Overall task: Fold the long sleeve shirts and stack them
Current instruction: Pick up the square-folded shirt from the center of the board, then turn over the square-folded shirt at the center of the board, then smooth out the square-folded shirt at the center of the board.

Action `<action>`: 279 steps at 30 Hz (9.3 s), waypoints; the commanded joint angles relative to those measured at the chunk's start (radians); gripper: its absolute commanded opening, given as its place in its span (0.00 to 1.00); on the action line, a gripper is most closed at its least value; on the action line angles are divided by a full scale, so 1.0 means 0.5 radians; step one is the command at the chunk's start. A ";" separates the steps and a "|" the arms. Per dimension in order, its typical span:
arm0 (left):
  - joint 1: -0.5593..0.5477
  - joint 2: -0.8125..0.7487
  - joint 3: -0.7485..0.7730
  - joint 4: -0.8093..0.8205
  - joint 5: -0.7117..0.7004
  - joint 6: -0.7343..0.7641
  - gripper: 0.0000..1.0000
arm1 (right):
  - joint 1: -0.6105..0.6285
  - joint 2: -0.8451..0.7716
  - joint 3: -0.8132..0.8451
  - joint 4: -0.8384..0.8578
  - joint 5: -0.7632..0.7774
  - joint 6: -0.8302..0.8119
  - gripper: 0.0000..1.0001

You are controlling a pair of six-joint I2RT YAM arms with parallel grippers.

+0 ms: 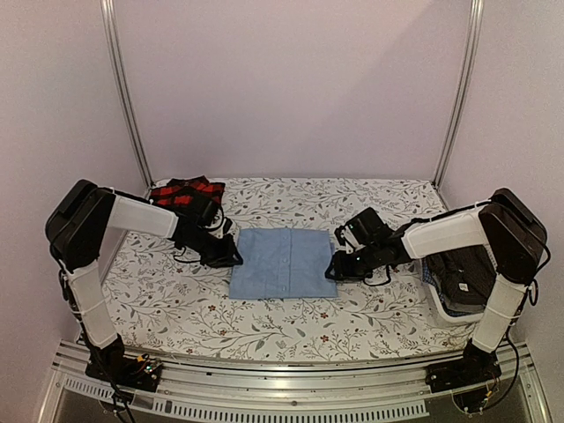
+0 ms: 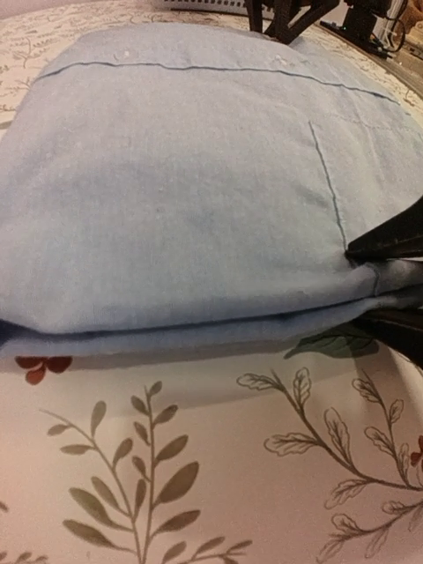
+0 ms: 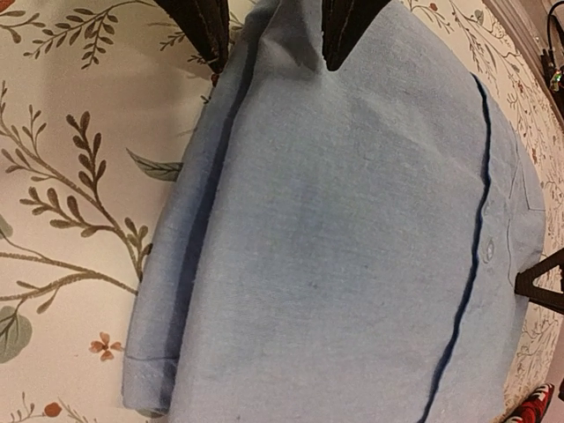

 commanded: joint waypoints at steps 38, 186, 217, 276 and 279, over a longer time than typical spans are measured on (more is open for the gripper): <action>0.205 -0.486 0.111 -0.670 0.116 0.328 0.00 | 0.078 0.090 0.398 -0.017 0.018 -0.005 0.14; -0.421 1.151 2.872 -1.070 0.371 -0.044 0.56 | -0.214 -0.151 0.782 -0.270 -0.019 -0.066 0.39; 0.243 0.316 0.765 -0.389 0.166 0.355 0.66 | -0.230 0.447 0.701 -0.276 0.069 -0.026 0.56; 0.040 -0.111 0.427 -0.294 -0.611 -0.026 0.43 | -0.167 -0.625 -0.056 -0.477 0.309 -0.002 0.58; 0.125 0.024 0.558 -0.304 -0.734 0.010 0.43 | -0.151 -0.657 -0.023 -0.471 0.322 -0.006 0.62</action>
